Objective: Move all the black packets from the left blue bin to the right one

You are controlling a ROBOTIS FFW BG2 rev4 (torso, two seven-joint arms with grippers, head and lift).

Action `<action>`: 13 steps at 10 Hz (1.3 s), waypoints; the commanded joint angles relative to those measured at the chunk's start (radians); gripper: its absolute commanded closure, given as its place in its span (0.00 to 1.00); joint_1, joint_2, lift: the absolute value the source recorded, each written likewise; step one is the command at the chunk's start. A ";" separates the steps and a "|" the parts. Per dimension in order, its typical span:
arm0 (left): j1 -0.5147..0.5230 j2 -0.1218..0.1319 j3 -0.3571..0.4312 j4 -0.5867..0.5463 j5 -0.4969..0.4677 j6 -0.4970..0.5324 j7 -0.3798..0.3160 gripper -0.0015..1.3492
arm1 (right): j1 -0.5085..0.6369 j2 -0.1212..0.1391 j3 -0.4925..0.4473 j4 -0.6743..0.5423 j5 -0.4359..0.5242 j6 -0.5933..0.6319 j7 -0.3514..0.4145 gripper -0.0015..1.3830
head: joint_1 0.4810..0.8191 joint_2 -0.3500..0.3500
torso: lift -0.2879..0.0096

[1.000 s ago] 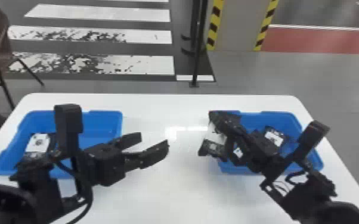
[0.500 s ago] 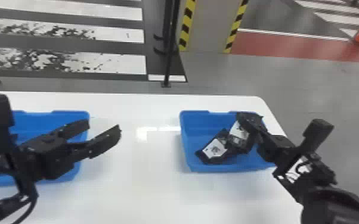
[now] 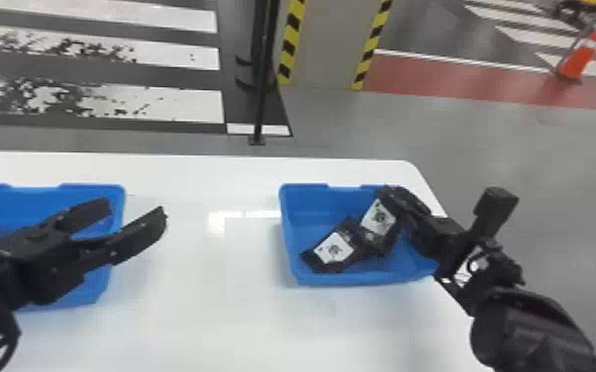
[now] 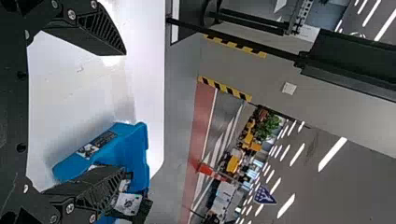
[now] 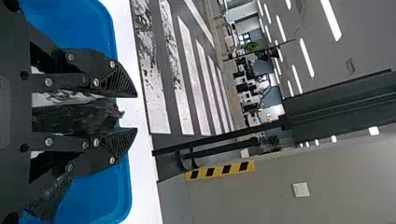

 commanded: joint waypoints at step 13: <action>-0.130 0.046 0.308 0.136 -0.302 0.180 0.090 0.13 | 0.570 0.161 0.142 -0.563 0.003 -0.200 -0.008 0.18 | 0.63 0.74 | 0.50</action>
